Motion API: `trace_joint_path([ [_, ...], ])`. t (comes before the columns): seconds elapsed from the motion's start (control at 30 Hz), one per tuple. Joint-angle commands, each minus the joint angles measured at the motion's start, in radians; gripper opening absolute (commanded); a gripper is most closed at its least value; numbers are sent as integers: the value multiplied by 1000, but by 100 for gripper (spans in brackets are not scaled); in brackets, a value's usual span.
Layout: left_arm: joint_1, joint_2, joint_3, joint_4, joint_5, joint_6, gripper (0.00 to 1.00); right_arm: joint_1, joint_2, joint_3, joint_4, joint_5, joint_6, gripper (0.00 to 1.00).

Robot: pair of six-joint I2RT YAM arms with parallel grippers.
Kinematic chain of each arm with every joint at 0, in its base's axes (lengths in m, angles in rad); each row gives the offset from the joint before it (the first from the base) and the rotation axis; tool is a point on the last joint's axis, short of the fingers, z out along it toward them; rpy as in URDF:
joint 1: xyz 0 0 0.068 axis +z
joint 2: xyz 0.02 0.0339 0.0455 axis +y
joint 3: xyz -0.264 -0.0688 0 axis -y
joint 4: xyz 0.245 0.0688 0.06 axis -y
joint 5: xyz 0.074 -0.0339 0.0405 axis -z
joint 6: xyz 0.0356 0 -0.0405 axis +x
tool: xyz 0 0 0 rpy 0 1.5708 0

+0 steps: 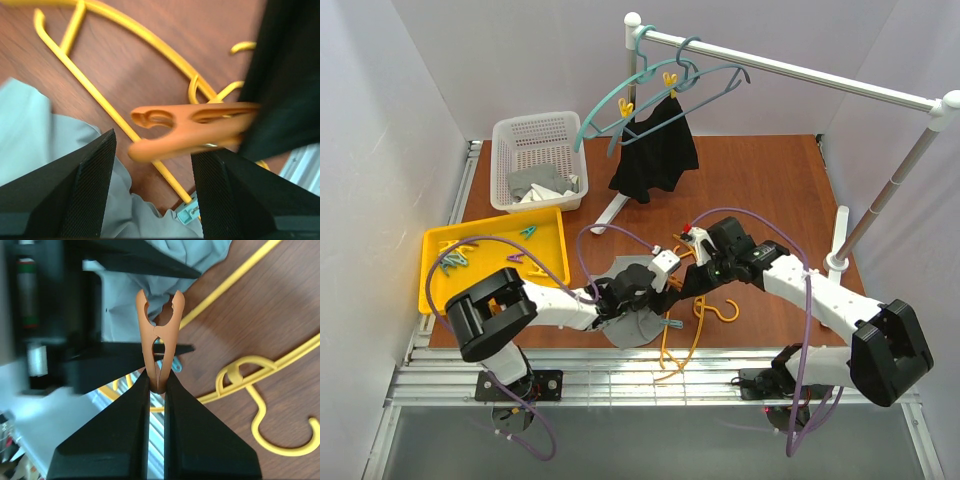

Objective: Clip the underwear to the hanger
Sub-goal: Open the clamp.

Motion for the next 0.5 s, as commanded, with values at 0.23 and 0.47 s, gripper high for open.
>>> trace_joint_path([
  [0.23,-29,93,120,-250,-111,-69,52,-73,-20,-17,-82,-128,-75,1],
  [0.47,-55,174,161,-293,-125,-80,35,-84,-20,-30,-82,-126,-84,1],
])
